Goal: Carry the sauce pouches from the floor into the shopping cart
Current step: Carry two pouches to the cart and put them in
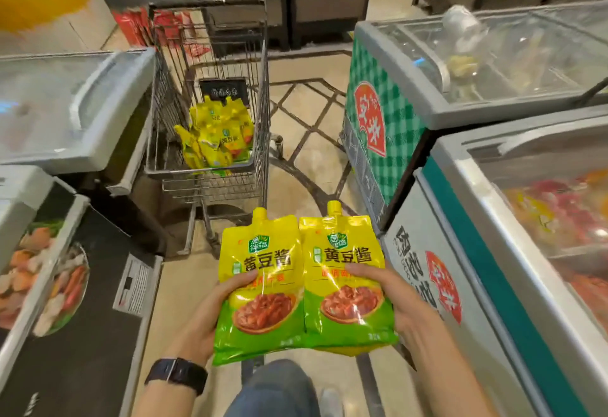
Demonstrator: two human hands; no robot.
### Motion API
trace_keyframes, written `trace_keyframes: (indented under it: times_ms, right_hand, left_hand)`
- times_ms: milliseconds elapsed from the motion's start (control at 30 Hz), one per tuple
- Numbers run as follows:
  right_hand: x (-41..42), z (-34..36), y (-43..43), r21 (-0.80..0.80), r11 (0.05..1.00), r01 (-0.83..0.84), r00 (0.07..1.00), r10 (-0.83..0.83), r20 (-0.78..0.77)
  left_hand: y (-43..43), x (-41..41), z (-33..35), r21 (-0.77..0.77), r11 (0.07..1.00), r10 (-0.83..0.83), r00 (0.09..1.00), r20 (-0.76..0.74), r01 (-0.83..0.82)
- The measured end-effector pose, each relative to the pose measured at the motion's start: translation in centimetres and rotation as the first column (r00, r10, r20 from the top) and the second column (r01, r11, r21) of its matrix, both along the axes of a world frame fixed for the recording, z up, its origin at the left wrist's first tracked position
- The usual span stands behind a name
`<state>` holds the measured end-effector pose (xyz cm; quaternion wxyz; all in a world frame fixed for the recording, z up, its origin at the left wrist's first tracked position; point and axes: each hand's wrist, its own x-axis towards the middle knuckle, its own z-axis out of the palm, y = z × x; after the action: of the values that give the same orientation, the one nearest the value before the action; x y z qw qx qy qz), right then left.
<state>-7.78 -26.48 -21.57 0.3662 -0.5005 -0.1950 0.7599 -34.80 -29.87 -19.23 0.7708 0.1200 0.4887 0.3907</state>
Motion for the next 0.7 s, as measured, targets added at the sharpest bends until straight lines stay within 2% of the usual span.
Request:
trace_keyframes:
  times_ms: [100, 300, 533, 700]
  right_hand:
    - [0.3, -0.2, 7.6, 0.005, 0.999, -0.037, 0.999, 0.037, 0.014]
    - [1.3, -0.7, 22.3, -0.017, 0.998, 0.054, 0.995, -0.053, 0.090]
    - [2.4, 0.6, 38.2, -0.025, 0.994, 0.106, 0.989, -0.103, 0.104]
    - [2.4, -0.8, 50.4, -0.028, 1.000, 0.003, 0.994, 0.000, 0.105]
  left_hand:
    - [7.3, 0.5, -0.2, 0.015, 1.000, 0.011, 1.000, 0.027, -0.012]
    - [23.4, 0.8, -2.2, -0.021, 0.999, -0.046, 0.998, 0.041, 0.046]
    - [40.5, 1.6, -0.8, 0.011, 0.997, -0.078, 0.995, 0.060, 0.077]
    - [51.4, 1.3, -2.2, -0.022, 0.997, -0.070, 0.998, -0.012, 0.069]
